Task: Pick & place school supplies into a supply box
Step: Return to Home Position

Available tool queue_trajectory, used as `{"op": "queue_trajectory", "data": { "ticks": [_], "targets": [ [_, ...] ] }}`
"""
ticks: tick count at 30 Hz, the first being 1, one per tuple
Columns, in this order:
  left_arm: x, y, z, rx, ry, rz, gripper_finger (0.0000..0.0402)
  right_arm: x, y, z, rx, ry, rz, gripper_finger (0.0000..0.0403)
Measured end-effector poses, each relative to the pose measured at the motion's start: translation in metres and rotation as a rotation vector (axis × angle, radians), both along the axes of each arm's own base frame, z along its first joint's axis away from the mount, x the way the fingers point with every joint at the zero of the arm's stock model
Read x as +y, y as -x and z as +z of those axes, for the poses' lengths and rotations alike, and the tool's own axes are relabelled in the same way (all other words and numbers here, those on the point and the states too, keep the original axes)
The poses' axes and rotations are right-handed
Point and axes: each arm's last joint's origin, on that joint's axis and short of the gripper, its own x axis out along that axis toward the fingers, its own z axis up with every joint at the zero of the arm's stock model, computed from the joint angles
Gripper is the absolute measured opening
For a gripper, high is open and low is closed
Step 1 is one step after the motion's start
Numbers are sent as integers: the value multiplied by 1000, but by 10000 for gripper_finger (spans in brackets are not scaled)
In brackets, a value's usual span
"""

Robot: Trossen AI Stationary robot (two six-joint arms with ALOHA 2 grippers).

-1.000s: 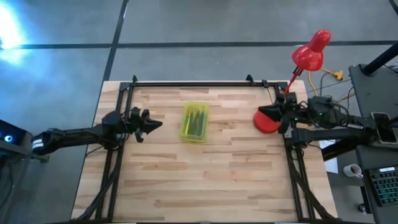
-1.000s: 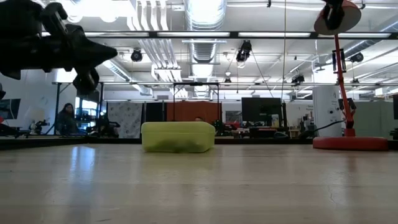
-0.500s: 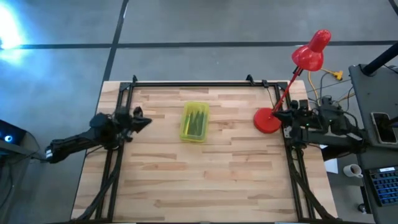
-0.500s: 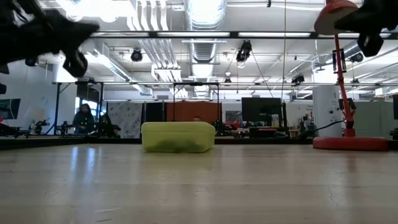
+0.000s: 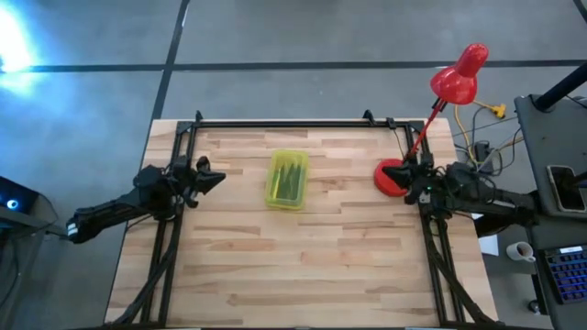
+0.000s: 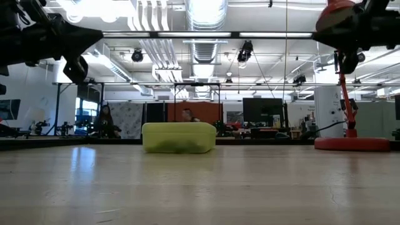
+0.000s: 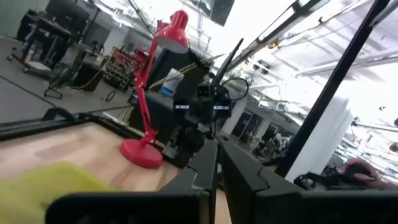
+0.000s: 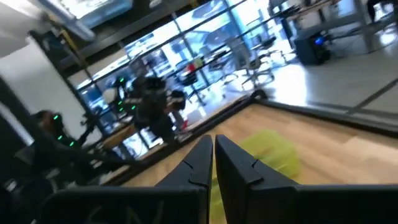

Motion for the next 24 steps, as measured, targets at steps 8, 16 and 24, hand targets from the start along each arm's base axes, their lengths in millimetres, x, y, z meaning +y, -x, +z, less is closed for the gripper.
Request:
{"op": "queue_trajectory", "data": {
  "ticks": [8,16,24],
  "targets": [
    [0,-1,-2,20,7,-2,6,13,-8,-16,50,-3,164,13],
    [-2,-3,-7,71,25,-28,6,20,-17,-36,-25,1,237,13],
    [-6,-5,-14,144,46,-72,6,20,-19,-48,8,0,235,13]
  ]
}}
